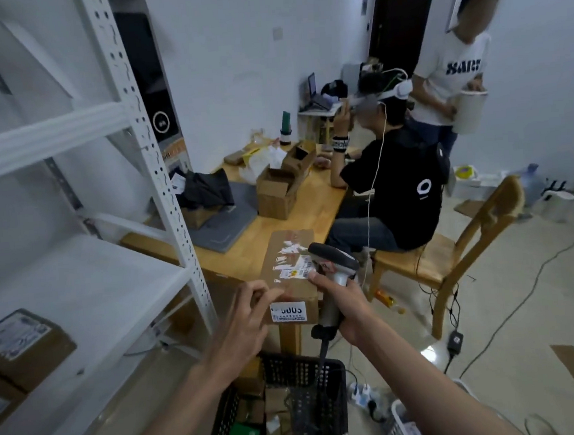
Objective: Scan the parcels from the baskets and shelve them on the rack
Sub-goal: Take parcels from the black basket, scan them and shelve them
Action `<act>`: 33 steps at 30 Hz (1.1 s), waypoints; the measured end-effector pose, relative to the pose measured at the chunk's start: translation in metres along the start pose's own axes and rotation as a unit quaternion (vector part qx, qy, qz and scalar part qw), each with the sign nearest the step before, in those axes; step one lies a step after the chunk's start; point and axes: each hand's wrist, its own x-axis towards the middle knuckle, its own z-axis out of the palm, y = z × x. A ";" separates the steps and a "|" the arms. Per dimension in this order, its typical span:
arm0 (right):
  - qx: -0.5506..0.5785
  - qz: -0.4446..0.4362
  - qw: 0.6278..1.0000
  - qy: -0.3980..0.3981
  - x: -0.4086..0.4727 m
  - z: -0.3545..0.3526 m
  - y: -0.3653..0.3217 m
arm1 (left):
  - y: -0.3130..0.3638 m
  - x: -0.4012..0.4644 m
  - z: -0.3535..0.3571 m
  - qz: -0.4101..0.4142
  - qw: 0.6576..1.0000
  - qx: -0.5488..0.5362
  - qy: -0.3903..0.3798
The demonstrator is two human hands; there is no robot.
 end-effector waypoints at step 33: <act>-0.498 -0.276 0.779 -0.262 0.051 0.074 -0.021 | -0.110 0.011 -0.119 -0.393 0.898 -0.187 0.066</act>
